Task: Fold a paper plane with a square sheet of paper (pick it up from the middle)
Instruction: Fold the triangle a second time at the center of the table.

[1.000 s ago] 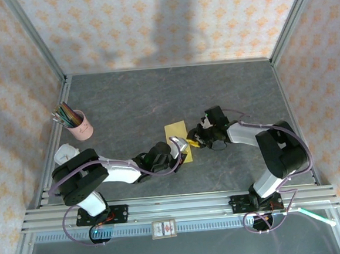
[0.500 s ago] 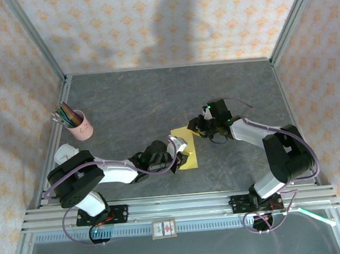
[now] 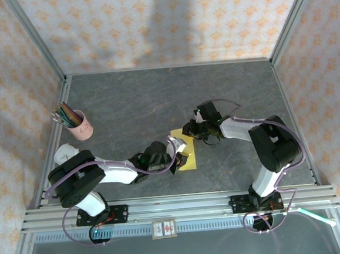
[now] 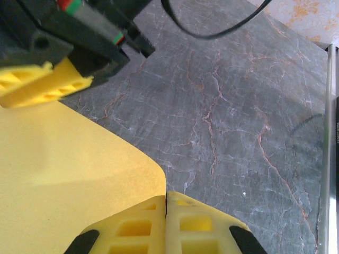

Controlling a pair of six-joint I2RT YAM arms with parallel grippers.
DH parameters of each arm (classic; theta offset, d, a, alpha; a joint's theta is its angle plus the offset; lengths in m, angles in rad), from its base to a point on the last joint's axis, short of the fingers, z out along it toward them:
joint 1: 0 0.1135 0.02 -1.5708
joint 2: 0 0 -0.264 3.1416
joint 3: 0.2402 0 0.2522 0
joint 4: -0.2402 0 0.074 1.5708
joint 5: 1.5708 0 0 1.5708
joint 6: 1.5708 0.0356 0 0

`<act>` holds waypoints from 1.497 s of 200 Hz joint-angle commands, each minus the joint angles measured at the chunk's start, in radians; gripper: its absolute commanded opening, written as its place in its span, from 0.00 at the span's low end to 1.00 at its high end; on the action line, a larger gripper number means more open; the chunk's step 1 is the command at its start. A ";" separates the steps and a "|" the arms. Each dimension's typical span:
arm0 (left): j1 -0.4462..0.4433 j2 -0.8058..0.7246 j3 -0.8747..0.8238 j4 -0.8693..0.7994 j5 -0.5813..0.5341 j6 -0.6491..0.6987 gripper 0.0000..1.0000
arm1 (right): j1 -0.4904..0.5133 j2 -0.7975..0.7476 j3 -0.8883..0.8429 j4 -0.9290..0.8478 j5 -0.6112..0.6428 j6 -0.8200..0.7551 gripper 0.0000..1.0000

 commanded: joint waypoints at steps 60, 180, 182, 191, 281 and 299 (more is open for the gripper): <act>0.048 0.052 -0.035 0.077 0.034 -0.069 0.00 | -0.001 0.068 0.004 -0.012 0.055 -0.119 0.26; 0.155 0.109 0.019 0.031 0.130 -0.123 0.00 | -0.001 0.117 0.012 -0.067 0.092 -0.217 0.25; 0.157 0.110 0.020 0.029 0.130 -0.123 0.00 | -0.001 0.118 0.012 -0.067 0.093 -0.218 0.25; 0.163 0.113 0.026 0.025 0.136 -0.125 0.00 | -0.001 0.121 0.012 -0.067 0.095 -0.220 0.25; 0.206 0.145 0.063 -0.041 0.163 -0.122 0.00 | -0.001 0.129 0.014 -0.069 0.094 -0.228 0.24; 0.216 0.151 0.070 -0.054 0.167 -0.120 0.00 | -0.001 0.133 0.017 -0.070 0.095 -0.228 0.24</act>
